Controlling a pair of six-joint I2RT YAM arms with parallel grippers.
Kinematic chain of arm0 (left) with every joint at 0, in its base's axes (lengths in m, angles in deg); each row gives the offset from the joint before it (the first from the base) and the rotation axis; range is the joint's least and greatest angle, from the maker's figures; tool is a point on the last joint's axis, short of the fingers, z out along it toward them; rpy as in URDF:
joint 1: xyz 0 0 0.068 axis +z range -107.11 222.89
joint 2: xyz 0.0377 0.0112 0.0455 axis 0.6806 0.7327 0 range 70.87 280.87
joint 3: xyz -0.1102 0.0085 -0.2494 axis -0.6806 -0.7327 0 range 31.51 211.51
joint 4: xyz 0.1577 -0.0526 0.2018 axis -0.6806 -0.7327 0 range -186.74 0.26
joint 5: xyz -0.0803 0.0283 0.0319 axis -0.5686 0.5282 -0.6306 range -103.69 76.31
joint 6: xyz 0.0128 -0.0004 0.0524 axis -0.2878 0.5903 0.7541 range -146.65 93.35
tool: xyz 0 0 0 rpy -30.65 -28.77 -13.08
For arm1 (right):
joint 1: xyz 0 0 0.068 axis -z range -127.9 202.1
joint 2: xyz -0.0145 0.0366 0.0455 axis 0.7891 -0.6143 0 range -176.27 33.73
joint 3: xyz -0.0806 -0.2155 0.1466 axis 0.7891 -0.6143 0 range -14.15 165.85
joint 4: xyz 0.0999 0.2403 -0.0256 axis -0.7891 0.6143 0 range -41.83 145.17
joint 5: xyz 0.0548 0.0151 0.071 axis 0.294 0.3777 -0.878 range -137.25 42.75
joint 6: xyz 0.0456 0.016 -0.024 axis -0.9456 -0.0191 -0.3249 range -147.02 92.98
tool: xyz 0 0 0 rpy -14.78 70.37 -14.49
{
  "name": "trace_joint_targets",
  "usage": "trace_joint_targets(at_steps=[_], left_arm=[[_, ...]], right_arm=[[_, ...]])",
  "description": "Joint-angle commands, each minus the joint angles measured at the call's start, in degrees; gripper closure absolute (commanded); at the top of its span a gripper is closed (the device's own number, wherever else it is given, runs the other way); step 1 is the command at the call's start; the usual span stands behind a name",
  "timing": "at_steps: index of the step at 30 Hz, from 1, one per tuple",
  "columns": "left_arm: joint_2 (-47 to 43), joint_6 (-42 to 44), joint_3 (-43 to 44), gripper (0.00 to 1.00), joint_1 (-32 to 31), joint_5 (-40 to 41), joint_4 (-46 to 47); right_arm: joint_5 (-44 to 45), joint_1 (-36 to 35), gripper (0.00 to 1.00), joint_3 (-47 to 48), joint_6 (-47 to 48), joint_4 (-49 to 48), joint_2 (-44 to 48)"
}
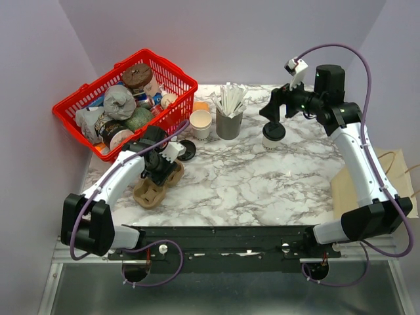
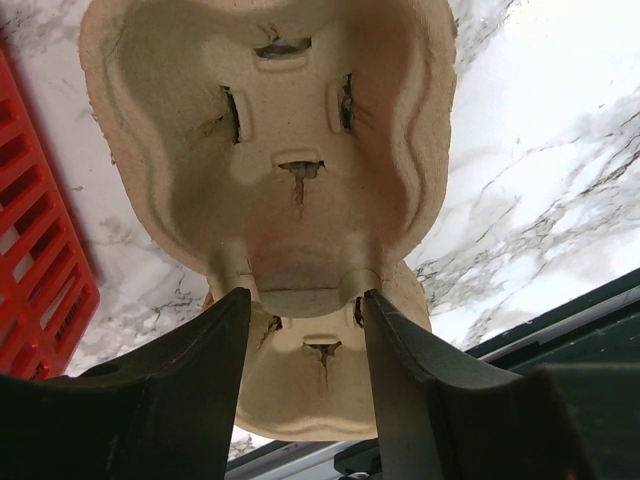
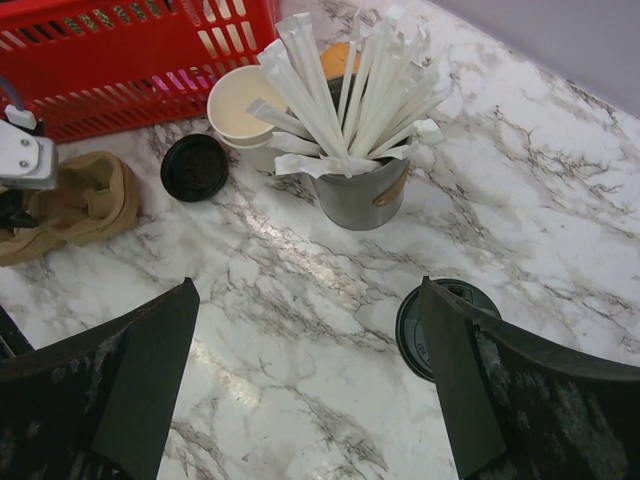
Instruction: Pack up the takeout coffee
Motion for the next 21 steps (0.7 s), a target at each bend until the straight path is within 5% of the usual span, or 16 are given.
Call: trace_joint_targets(at_steps=[1,21], left_arm=[[0.70,-1.29,1.80,0.45,0.80,-2.04,-0.48],[3.16,-0.94,1.18,0.49,1.15,-2.56,-1.89]], right_arm=[[-1.15,-0.24,0.00,-0.89,-0.56,-1.62,-0.64],[-1.32,-0.16,0.00,-1.15,-0.47,-2.15,-0.99]])
